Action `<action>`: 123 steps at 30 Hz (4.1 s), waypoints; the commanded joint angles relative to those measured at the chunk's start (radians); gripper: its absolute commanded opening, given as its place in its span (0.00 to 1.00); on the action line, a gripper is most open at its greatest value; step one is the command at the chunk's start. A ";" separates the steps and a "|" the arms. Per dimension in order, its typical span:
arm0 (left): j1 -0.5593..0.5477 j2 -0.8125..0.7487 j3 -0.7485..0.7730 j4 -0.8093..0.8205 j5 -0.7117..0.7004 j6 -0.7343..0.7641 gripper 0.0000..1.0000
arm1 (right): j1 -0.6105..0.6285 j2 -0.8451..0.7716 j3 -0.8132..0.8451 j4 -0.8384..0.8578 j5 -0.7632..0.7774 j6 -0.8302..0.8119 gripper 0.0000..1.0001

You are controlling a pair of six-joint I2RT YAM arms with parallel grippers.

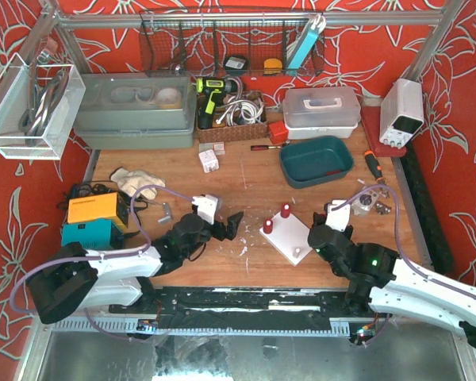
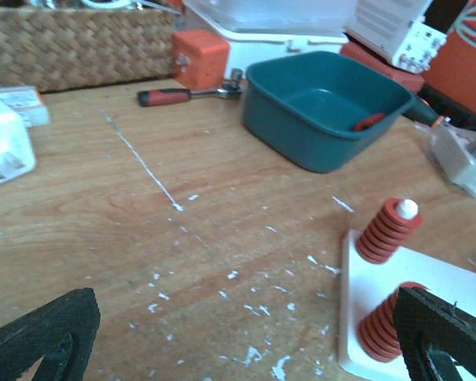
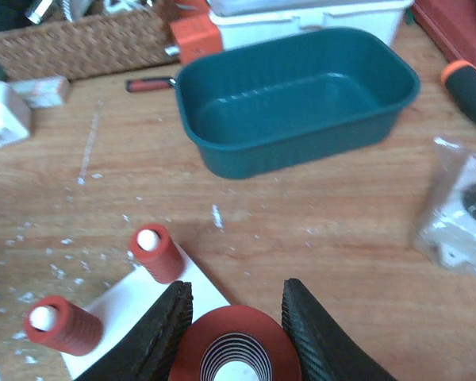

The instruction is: Install the large spring

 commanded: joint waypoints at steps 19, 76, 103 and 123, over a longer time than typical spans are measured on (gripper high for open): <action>0.006 -0.059 -0.016 -0.010 -0.067 -0.006 1.00 | -0.011 0.086 -0.199 0.177 0.118 0.088 0.00; 0.004 -0.205 0.300 -0.612 0.091 -0.268 1.00 | -0.588 0.524 0.296 0.411 -0.422 -0.178 0.90; 0.011 -0.226 0.605 -1.170 -0.017 -0.165 1.00 | -0.865 1.245 0.963 -0.333 -0.466 0.191 0.59; 0.016 -0.174 0.661 -1.161 -0.008 -0.124 1.00 | -0.895 1.329 0.902 -0.206 -0.563 0.204 0.52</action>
